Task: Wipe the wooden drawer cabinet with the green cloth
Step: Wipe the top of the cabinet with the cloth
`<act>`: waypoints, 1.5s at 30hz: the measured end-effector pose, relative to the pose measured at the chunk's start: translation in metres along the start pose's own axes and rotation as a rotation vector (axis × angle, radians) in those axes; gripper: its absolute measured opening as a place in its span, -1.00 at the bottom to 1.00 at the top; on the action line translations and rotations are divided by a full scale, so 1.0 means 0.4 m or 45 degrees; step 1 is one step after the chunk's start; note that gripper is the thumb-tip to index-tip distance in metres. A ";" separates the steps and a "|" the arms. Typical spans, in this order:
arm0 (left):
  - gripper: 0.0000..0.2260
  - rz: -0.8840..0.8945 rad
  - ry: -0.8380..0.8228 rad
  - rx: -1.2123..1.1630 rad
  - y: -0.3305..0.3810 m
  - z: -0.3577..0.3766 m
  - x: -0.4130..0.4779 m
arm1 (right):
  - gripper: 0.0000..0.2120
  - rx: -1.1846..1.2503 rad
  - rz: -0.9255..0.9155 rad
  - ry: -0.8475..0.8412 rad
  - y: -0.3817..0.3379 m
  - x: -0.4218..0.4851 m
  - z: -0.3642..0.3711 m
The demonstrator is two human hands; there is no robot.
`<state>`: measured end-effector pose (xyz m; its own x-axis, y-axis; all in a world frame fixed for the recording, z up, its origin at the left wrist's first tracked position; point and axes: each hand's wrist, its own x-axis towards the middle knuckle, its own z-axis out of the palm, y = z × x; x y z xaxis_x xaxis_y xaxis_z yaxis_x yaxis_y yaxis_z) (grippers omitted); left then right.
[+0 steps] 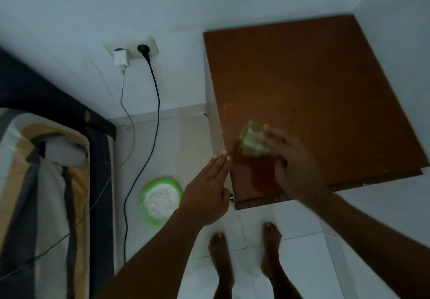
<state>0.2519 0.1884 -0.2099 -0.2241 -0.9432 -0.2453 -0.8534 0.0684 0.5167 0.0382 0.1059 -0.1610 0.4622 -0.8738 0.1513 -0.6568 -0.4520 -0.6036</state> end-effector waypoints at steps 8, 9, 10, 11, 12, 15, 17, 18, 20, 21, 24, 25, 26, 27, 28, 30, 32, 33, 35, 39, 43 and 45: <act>-0.30 -0.003 -0.003 -0.041 0.000 0.016 0.000 | -0.42 -0.135 0.046 -0.187 0.101 0.432 0.154; -0.30 0.008 -0.008 -0.039 -0.004 0.013 0.003 | -0.42 -0.155 0.000 -0.202 0.098 0.417 0.176; -0.30 0.022 -0.012 -0.036 -0.009 0.011 0.005 | -0.42 -0.174 -0.050 -0.184 0.097 0.393 0.190; -0.29 0.030 -0.020 -0.033 -0.013 0.010 0.006 | -0.42 -0.187 -0.095 -0.170 0.093 0.362 0.196; -0.29 0.029 -0.030 -0.030 -0.016 0.009 0.005 | -0.43 -0.188 -0.136 -0.184 0.089 0.327 0.195; -0.27 0.003 -0.062 -0.036 -0.008 0.009 0.003 | -0.45 -0.161 -0.266 -0.241 0.074 0.224 0.169; -0.29 -0.028 -0.079 -0.041 0.005 0.005 0.003 | -0.45 -0.144 -0.280 -0.285 0.067 0.161 0.155; -0.30 -0.041 -0.089 -0.033 0.009 0.003 0.005 | -0.44 -0.139 -0.277 -0.303 0.061 0.134 0.150; -0.28 -0.041 -0.101 -0.001 0.010 -0.001 0.008 | -0.47 -0.123 -0.267 -0.333 0.056 0.086 0.145; -0.26 -0.031 -0.106 0.019 0.008 0.000 0.009 | -0.51 -0.101 -0.270 -0.331 0.056 0.066 0.143; -0.27 -0.007 -0.103 0.044 0.007 0.009 0.007 | -0.59 -0.027 -0.250 -0.302 0.047 0.007 0.139; -0.29 -0.013 -0.097 0.032 0.009 0.013 0.004 | -0.62 -0.018 -0.257 -0.272 0.044 -0.016 0.138; -0.29 -0.024 -0.095 0.013 0.014 0.015 0.001 | -0.64 -0.012 -0.260 -0.247 0.038 -0.041 0.134; -0.29 -0.033 -0.092 -0.003 0.018 0.017 -0.003 | -0.64 -0.003 -0.264 -0.237 0.033 -0.068 0.131; -0.28 -0.034 -0.087 -0.008 0.022 0.018 -0.006 | -0.65 -0.002 -0.260 -0.246 0.029 -0.092 0.126; -0.29 -0.020 -0.079 0.022 0.027 0.016 -0.009 | -0.62 0.002 -0.263 -0.308 0.025 -0.142 0.116; -0.29 -0.020 -0.083 0.057 0.027 0.013 -0.010 | -0.52 -0.006 -0.274 -0.397 0.023 -0.195 0.105; -0.29 -0.039 -0.100 0.055 0.028 0.010 -0.010 | -0.45 -0.021 -0.290 -0.432 0.023 -0.218 0.094; -0.28 -0.076 -0.132 0.029 0.030 0.007 -0.009 | -0.35 -0.048 -0.337 -0.497 0.015 -0.234 0.054; -0.30 -0.092 -0.148 -0.002 0.034 0.004 -0.007 | -0.61 -0.153 -0.265 -0.277 0.036 -0.068 -0.019; -0.30 -0.129 -0.170 -0.012 0.037 0.005 -0.008 | -0.46 -0.186 0.029 -0.233 0.056 0.050 0.068; -0.28 -0.131 -0.186 -0.003 0.043 0.000 -0.008 | -0.41 -0.163 -0.077 -0.300 0.043 -0.033 0.127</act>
<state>0.2379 0.1926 -0.2003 -0.2021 -0.8878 -0.4135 -0.8742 -0.0268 0.4849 0.0513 0.1187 -0.2132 0.6185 -0.7857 -0.0112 -0.6872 -0.5339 -0.4927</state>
